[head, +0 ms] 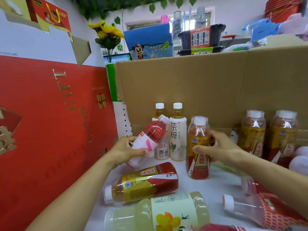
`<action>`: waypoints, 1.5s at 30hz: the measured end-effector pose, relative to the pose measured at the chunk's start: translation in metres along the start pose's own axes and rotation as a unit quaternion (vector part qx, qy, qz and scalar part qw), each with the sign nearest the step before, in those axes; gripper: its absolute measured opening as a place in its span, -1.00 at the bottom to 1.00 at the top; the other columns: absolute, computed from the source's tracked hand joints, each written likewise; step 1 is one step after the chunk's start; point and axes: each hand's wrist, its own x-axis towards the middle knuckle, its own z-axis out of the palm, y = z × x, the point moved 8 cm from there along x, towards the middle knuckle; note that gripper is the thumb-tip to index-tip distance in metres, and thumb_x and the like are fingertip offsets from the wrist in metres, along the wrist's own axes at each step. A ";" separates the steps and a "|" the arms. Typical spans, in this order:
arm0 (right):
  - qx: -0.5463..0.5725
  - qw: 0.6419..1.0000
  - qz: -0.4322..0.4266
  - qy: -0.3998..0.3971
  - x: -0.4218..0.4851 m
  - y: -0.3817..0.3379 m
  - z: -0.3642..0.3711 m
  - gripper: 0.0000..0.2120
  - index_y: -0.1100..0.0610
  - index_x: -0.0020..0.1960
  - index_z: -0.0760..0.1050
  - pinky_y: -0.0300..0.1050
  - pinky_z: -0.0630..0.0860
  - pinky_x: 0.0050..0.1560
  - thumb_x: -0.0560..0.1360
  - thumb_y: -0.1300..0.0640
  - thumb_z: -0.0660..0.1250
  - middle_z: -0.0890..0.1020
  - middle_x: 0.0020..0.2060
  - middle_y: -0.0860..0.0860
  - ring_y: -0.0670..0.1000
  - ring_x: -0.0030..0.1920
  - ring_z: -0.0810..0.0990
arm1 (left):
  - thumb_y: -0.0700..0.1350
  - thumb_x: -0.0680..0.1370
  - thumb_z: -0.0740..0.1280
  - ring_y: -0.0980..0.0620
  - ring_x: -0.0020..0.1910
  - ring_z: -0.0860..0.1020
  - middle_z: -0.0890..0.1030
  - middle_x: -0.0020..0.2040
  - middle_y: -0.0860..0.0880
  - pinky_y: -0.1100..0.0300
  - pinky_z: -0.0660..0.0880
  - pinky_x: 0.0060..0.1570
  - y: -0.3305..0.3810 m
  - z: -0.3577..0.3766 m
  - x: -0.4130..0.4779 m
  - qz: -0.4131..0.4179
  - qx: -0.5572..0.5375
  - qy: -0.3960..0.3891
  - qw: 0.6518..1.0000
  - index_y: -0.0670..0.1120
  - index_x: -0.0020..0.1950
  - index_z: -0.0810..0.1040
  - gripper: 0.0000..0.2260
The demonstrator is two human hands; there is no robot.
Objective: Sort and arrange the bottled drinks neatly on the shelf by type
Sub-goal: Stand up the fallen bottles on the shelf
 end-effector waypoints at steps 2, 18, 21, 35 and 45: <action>-0.002 1.000 -0.004 -0.001 0.005 -0.007 0.010 -0.54 0.01 0.25 0.46 -0.01 0.63 -0.01 0.41 0.07 0.54 0.66 0.01 -0.05 -0.05 -0.01 0.64 | 0.07 0.14 0.63 0.11 -0.18 0.64 0.70 -0.13 0.04 0.28 0.51 -0.20 0.000 0.002 0.001 0.006 -0.013 0.022 1.000 0.01 0.03 0.64 -0.50; -0.009 0.999 0.027 -0.023 0.011 -0.018 0.038 -0.62 0.03 0.17 0.42 0.10 0.52 0.27 0.44 0.04 0.50 0.61 0.06 -0.04 0.03 0.11 0.59 | -0.23 0.33 0.62 0.08 0.08 0.62 0.67 0.11 0.01 0.03 0.53 0.24 -0.005 0.013 -0.001 -0.035 -0.038 -0.003 0.999 -0.06 0.35 0.48 -0.37; -0.025 0.999 0.028 -0.027 -0.003 -0.016 0.030 -0.73 0.00 0.12 0.43 0.03 0.52 0.21 0.50 0.08 0.45 0.58 -0.04 -0.09 -0.06 -0.01 0.56 | -0.09 0.38 0.60 0.09 0.05 0.58 0.63 0.17 0.04 0.04 0.54 0.16 -0.001 0.016 -0.004 -0.046 0.001 0.009 0.999 -0.02 0.38 0.44 -0.38; -0.168 0.955 -0.199 -0.144 -0.049 -0.075 0.067 -0.76 0.01 0.19 0.56 -0.13 0.59 0.06 0.54 0.03 0.40 0.64 0.02 -0.12 -0.15 0.00 0.61 | 0.16 0.57 0.35 0.01 0.20 0.55 0.54 0.26 0.03 0.03 0.50 0.18 0.001 0.003 -0.058 -0.105 0.087 -0.041 0.990 0.02 0.45 0.40 -0.51; -0.315 0.861 -0.261 -0.300 -0.106 -0.077 0.114 -0.57 -0.07 0.26 0.55 -0.05 0.55 0.08 0.47 -0.24 0.39 0.62 0.06 -0.14 -0.13 0.01 0.58 | 0.24 0.43 0.45 0.01 0.01 0.59 0.58 0.17 -0.12 0.28 0.52 -0.07 -0.029 -0.024 -0.136 -0.116 0.065 -0.096 0.986 0.07 0.20 0.55 -0.57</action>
